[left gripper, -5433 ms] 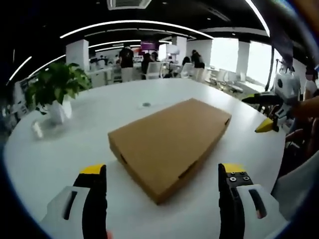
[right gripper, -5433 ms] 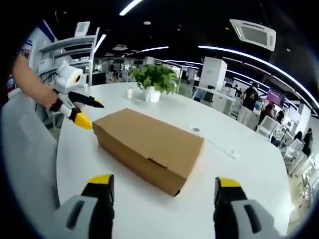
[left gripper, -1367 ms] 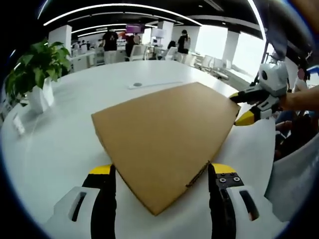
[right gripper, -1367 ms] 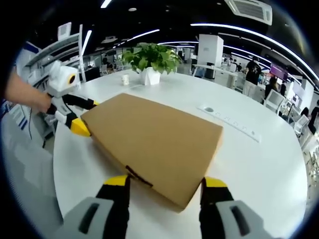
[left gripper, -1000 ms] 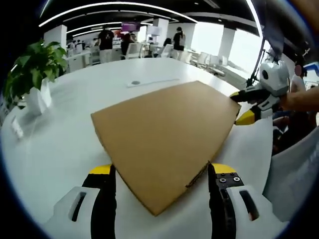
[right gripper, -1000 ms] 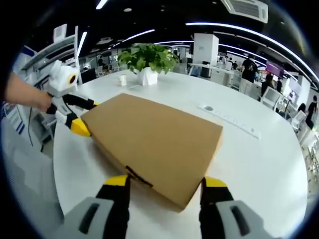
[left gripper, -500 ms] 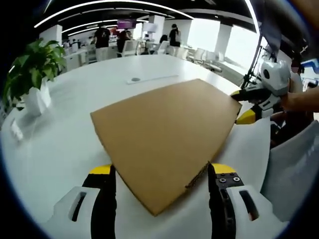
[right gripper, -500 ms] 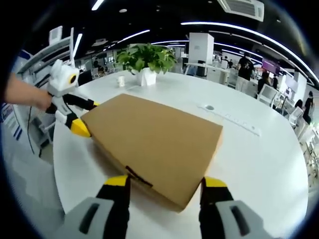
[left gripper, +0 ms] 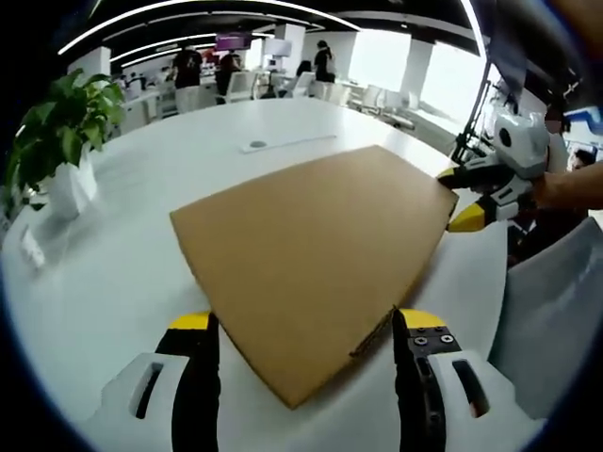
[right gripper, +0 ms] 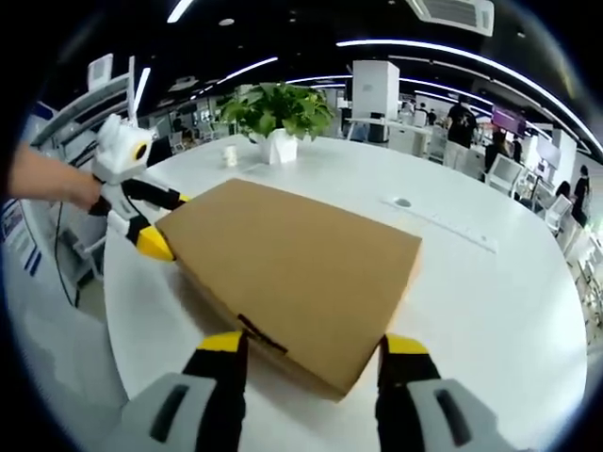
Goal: Operate the shoe box by opening the lid, removing the specified soft item, and placing it in the target area until the item is outside and the box remains undamaged.
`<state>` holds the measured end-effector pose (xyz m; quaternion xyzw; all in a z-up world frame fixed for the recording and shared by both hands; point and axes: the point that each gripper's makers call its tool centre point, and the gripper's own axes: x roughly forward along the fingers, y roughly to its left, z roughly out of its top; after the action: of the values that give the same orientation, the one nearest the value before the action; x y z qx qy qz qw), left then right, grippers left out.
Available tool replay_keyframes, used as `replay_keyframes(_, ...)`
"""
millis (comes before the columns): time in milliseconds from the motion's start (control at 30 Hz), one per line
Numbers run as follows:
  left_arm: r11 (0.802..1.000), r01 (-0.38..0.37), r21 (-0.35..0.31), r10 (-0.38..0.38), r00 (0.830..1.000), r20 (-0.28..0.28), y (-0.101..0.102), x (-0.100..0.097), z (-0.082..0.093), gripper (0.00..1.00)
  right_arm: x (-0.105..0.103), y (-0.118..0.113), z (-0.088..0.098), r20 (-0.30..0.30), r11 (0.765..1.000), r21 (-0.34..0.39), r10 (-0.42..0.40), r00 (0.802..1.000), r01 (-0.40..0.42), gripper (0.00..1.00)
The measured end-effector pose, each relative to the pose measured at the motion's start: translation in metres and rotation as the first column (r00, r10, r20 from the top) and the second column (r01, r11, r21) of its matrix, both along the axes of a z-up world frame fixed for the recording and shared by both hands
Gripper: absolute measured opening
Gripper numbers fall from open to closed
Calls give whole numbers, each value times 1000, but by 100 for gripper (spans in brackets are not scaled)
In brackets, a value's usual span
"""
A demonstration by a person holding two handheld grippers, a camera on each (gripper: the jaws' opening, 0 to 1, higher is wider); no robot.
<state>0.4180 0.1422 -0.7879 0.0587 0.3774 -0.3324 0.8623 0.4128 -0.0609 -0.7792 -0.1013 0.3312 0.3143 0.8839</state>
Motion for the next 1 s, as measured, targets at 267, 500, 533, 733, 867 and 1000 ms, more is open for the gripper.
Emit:
replay_keyframes(267, 1000, 15, 3, -15, 1000, -1, 9, -2, 0, 77, -4, 9, 0, -1, 1000, 6, -12, 1000, 12, 52)
replay_keyframes(500, 999, 37, 14, -37, 999, -11, 12, -8, 3, 77, -11, 18, 0, 4, 1000, 12, -27, 1000, 27, 52)
replay_keyframes(533, 999, 39, 15, -39, 999, -13, 13, -9, 3, 77, -12, 19, 0, 5, 1000, 13, -28, 1000, 28, 52)
replay_keyframes(733, 999, 49, 23, -48, 999, -21, 21, -15, 5, 77, -16, 28, 1, 8, 999, 20, -31, 999, 31, 52)
replay_keyframes(867, 998, 55, 34, -54, 998, -28, 30, -18, 5, 77, -20, 37, 2, 2, 999, 24, -22, 1000, 22, 50)
replay_keyframes(1000, 997, 59, 45, -58, 998, -35, 36, -21, 5, 77, -24, 43, 1, 5, 1000, 22, -11, 1000, 11, 50)
